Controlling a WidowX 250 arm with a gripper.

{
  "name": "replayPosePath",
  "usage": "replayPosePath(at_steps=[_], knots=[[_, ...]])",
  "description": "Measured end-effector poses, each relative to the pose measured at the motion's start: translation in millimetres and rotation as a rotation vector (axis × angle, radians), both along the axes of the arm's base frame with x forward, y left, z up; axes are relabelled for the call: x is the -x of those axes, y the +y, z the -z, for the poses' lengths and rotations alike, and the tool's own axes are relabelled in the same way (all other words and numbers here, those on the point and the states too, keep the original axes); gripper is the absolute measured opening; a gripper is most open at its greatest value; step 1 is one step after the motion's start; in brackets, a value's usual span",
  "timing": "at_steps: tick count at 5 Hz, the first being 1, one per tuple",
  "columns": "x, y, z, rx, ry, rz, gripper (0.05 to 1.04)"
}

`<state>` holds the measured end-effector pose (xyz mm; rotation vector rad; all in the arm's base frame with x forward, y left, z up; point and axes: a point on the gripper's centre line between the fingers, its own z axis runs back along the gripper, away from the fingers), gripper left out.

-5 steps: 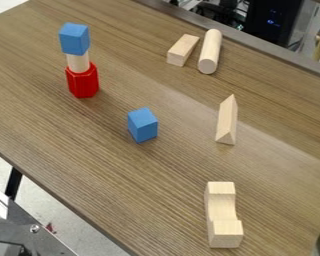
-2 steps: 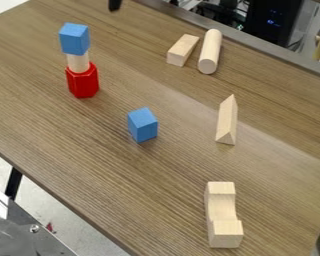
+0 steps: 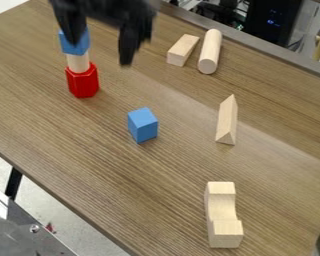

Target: Move the blue cube on top of the tower

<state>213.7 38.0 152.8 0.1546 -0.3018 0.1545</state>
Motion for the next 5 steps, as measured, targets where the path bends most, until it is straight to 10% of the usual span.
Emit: replayPosePath(at_steps=[3,5], knots=[[10.2,2.7,42.5,-0.084,0.028,0.665,0.999],[-11.0,11.1,73.2,-0.105,0.045,0.683,0.999]])
